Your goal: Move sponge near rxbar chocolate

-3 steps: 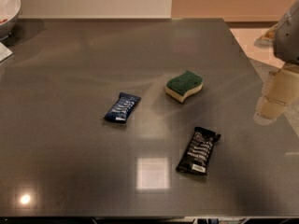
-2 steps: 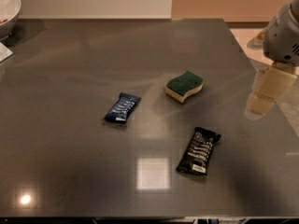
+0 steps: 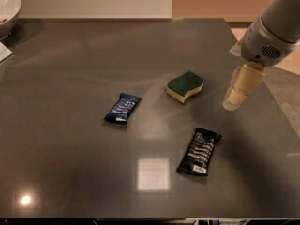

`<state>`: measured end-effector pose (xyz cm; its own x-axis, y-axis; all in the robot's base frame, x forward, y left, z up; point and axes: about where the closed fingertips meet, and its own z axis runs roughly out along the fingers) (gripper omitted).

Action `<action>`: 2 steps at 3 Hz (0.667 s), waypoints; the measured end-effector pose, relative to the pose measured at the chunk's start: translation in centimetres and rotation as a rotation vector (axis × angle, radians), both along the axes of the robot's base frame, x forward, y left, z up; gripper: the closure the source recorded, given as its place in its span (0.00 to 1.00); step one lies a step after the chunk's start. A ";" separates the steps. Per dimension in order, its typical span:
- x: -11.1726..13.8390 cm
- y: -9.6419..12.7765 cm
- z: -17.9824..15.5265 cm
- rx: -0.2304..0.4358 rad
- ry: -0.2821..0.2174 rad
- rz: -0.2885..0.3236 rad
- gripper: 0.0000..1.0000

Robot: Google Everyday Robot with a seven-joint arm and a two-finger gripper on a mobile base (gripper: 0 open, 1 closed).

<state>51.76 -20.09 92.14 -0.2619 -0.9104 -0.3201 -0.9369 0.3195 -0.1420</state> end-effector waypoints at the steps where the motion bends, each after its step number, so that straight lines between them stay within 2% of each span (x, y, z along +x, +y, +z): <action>1: 2.8 0.6 -2.4 0.036 0.030 -0.008 0.00; 2: 4.9 1.9 -4.5 0.068 0.059 -0.005 0.00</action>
Offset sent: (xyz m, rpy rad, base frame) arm 0.0752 0.0319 -0.0697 0.1085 0.0966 -0.0048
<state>56.70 -18.23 87.61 -0.2871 -0.8856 -0.3650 -0.9412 0.3316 -0.0641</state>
